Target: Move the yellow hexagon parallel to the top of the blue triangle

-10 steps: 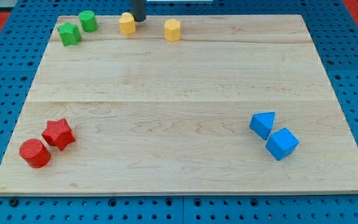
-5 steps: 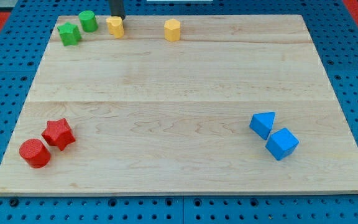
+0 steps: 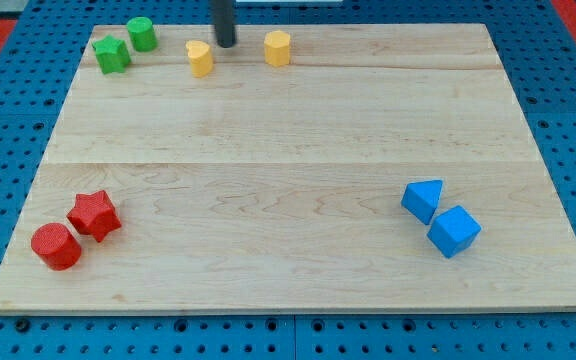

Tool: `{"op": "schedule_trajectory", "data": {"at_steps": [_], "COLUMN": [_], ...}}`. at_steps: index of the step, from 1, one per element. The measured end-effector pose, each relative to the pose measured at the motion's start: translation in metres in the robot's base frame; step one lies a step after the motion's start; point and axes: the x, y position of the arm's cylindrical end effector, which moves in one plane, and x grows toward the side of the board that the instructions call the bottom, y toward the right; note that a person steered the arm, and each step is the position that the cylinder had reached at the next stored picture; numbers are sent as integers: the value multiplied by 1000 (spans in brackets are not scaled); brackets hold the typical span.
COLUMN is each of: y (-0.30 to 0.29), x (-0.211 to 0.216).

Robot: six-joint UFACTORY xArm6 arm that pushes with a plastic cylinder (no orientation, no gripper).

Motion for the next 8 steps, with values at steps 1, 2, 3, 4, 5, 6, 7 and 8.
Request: {"op": "schedule_trajectory", "data": {"at_steps": [1, 2, 3, 4, 5, 6, 7, 8], "y": [31, 62, 79, 124, 159, 169, 170, 170], "x": [-1, 15, 41, 66, 92, 141, 101, 73]}}
